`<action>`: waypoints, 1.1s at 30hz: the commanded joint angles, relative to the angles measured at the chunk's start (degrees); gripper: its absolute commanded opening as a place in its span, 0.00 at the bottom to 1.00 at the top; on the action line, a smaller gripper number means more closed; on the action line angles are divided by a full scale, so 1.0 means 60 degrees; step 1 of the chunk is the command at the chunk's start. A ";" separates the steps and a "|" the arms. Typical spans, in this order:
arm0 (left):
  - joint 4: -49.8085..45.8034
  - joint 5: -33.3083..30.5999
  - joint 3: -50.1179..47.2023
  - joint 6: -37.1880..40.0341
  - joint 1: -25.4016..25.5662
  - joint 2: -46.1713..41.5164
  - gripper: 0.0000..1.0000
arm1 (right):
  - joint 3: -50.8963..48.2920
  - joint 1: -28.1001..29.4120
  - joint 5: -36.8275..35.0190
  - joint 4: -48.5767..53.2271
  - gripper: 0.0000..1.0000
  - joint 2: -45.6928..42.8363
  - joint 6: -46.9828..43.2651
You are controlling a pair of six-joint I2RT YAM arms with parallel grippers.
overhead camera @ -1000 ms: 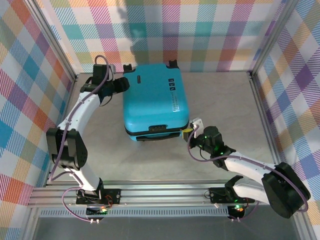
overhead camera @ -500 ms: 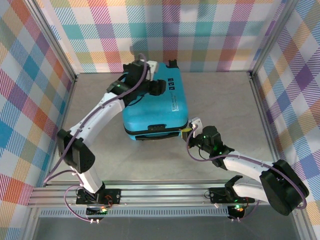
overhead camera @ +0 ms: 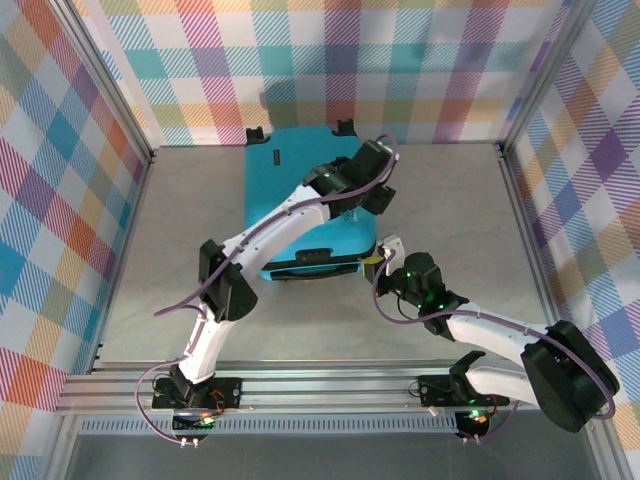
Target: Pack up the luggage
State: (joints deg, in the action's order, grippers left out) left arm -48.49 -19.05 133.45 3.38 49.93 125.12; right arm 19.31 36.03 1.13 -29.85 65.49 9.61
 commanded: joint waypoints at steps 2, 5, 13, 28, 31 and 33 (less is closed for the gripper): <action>-0.1245 -0.1517 0.1046 0.0290 0.0355 0.0547 0.73 | 0.0109 0.0059 -0.0061 -0.0487 0.00 -0.0244 0.0037; -0.1303 -0.1924 0.1064 0.0180 0.0418 0.0693 0.75 | 0.0052 0.0059 -0.0085 -0.0514 0.00 -0.0288 0.0037; -0.1823 -0.2337 0.1033 0.0060 0.0423 0.1043 0.72 | 0.0033 0.0059 -0.0189 -0.0464 0.00 -0.0362 -0.0005; -0.1762 -0.2489 -0.0112 0.0447 0.0349 0.0699 0.63 | 0.0174 0.0048 -0.2243 0.0904 0.00 -0.0938 -0.0219; -0.1734 -0.2480 -0.0293 0.0477 0.0321 0.0596 0.62 | 0.0306 0.0045 -0.3122 0.1282 0.00 -0.0955 -0.0049; -0.1720 -0.2467 -0.0396 0.0492 0.0307 0.0527 0.61 | 0.0368 0.0045 -0.3813 0.1432 0.00 -0.0919 0.0115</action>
State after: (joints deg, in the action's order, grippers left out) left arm -52.66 -33.30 133.56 4.64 52.75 128.90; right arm 19.51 36.95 -10.74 -23.07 61.41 9.15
